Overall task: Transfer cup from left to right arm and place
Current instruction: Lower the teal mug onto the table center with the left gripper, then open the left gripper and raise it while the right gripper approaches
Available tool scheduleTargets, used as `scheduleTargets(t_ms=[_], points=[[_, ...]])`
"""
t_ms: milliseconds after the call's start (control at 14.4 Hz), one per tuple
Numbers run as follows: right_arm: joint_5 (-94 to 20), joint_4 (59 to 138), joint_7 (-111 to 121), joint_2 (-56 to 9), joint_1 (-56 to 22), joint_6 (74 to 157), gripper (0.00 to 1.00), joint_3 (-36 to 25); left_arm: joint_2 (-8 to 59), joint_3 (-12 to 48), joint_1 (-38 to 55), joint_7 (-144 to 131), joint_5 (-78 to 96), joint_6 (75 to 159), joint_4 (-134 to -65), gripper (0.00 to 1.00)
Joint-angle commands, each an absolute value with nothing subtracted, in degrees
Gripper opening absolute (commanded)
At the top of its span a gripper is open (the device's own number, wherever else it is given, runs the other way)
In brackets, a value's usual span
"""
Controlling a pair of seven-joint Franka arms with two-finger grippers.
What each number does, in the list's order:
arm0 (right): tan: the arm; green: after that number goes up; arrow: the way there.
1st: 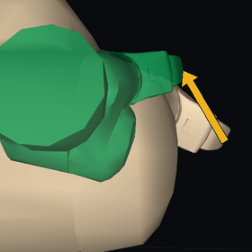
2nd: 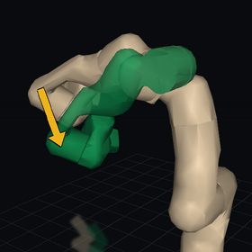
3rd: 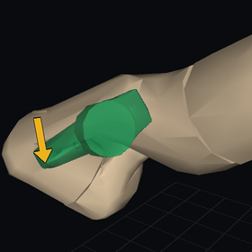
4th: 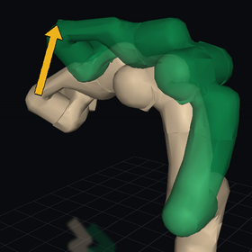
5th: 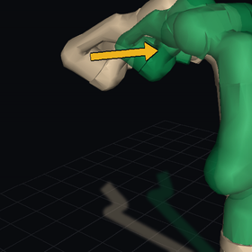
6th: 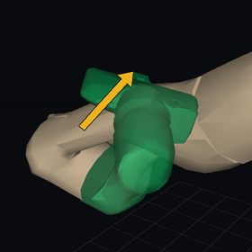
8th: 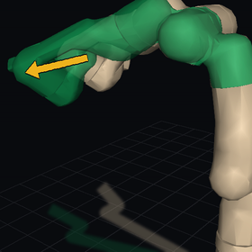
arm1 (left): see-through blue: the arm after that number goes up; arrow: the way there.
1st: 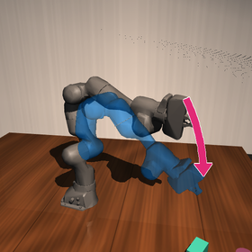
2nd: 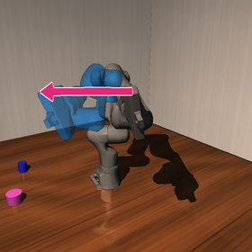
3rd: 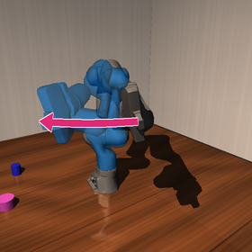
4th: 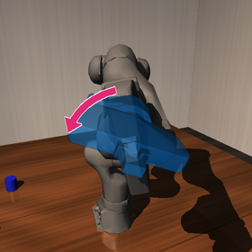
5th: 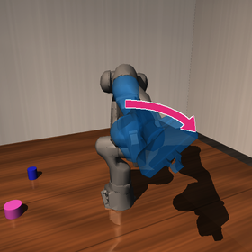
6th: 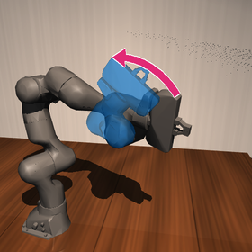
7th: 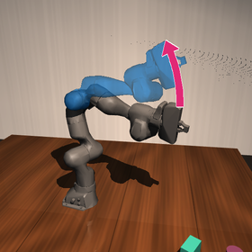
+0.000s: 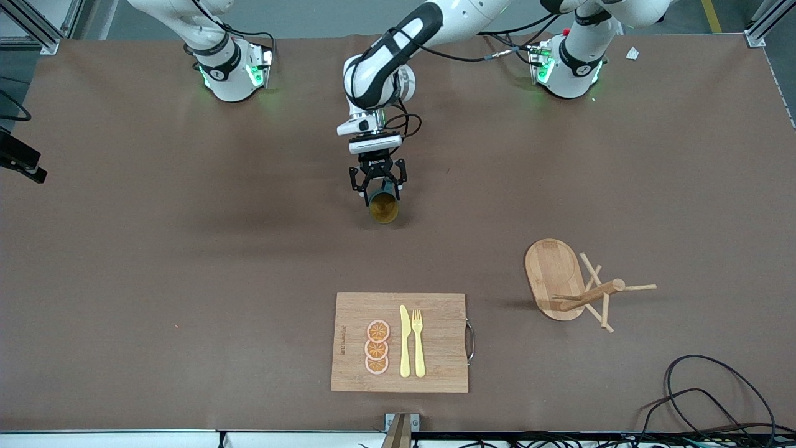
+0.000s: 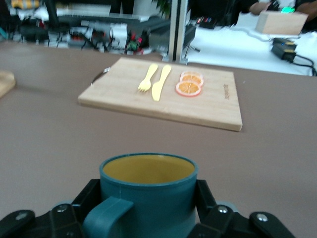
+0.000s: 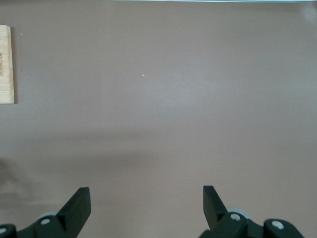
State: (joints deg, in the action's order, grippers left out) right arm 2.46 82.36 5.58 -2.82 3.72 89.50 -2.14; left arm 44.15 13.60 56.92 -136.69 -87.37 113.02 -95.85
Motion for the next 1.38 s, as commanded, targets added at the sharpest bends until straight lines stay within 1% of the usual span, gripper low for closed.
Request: scheduleTargets(t_ms=[0,277,415,554,623,692,831,1038,1177,1315], points=[[1.7,83.0,6.5,-2.4,4.9,89.6,1.0,-1.4,45.3,13.1,59.6,-135.6,-91.7,108.8,-94.6,0.58],[1.7,83.0,6.5,-2.3,4.9,89.6,1.0,-1.4,48.9,13.0,64.5,-136.8,-92.6,102.1,-94.5,0.59],[1.7,83.0,6.5,-2.3,4.9,89.6,1.0,-1.4,49.9,12.8,65.7,-139.2,-93.2,100.6,-94.5,0.6],[1.7,83.0,6.5,-2.3,4.9,89.6,1.0,-1.4,50.2,12.8,66.0,-141.7,-94.4,100.1,-94.5,0.66],[1.7,83.0,6.5,-2.4,4.9,89.6,1.0,-1.4,50.2,12.9,66.0,-141.9,-94.0,100.1,-94.5,0.77],[1.7,83.0,6.5,-2.3,4.9,89.6,1.0,-1.4,50.0,12.9,66.0,-141.8,-93.6,100.1,-94.4,1.0],[1.7,83.0,6.5,-2.3,4.9,89.6,1.0,-1.4,49.7,13.3,66.0,-141.3,-91.8,99.9,-93.0,1.0],[1.7,83.0,6.5,-2.3,4.9,89.6,1.0,-1.4,48.4,13.4,66.6,-136.1,-80.0,99.0,-86.3,1.0],[1.7,83.0,6.5,-2.3,4.9,89.6,1.0,-1.4,45.9,13.4,66.4,-131.9,-74.8,98.8,-84.9,1.0],[1.6,83.0,6.4,-2.3,4.7,89.6,1.0,-1.4,42.2,13.3,65.7,-126.3,-70.6,98.8,-84.9,1.0]])
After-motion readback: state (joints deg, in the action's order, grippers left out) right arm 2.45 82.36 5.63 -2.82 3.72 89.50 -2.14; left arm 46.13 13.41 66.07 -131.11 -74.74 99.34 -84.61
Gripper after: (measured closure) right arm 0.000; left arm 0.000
